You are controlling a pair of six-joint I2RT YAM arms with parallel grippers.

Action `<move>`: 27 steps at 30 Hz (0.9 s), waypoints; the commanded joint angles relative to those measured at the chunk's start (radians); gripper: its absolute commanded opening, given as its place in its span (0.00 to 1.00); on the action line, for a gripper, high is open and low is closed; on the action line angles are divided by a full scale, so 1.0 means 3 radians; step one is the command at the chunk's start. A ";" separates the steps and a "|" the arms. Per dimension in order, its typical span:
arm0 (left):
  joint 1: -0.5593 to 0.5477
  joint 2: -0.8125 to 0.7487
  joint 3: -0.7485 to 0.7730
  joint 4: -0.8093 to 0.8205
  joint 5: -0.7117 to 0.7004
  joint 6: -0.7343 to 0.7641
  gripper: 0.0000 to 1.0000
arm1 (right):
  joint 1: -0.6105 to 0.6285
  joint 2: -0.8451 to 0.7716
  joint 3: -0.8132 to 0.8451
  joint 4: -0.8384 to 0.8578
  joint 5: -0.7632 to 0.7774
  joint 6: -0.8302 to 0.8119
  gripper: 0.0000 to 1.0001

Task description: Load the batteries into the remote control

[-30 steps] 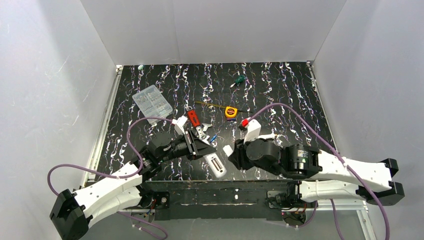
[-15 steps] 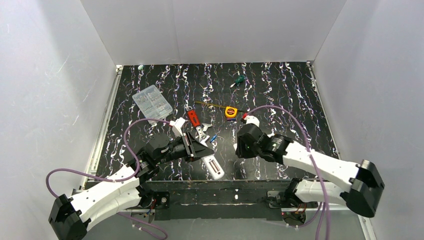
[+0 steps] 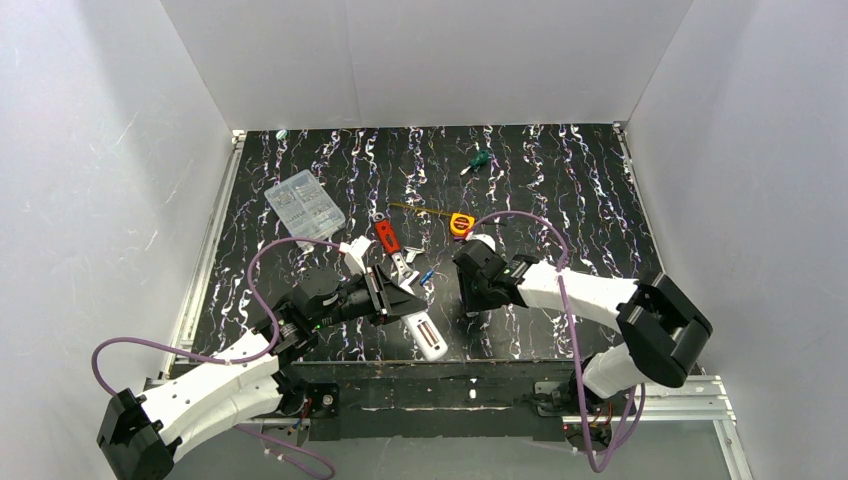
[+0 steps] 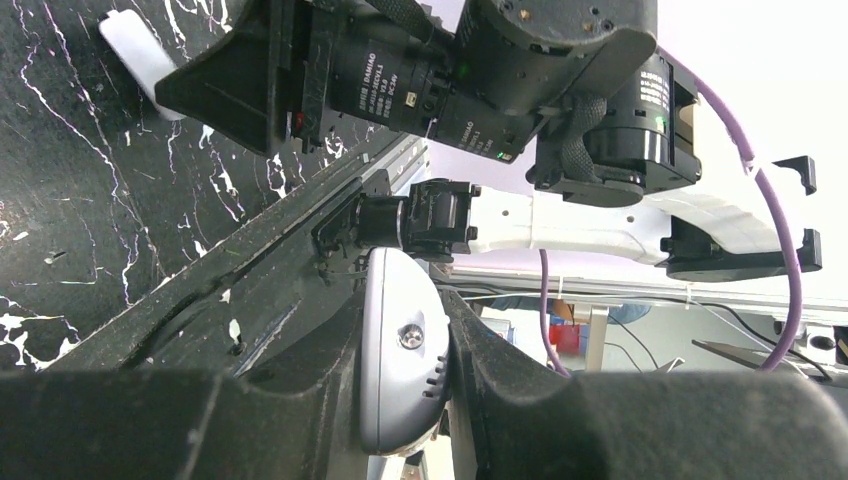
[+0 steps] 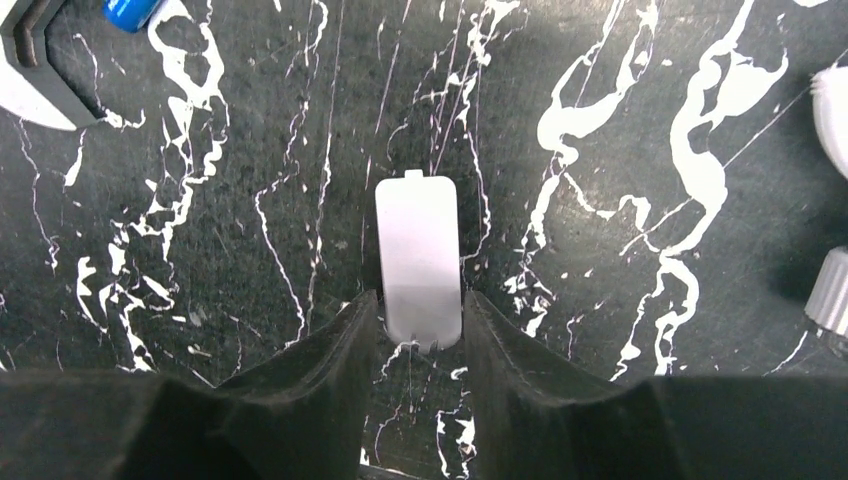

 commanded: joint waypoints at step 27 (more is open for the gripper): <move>-0.0009 -0.0281 0.0311 -0.0189 0.0033 0.0151 0.00 | -0.0049 0.0620 0.1571 -0.0451 -0.0065 0.0980 0.57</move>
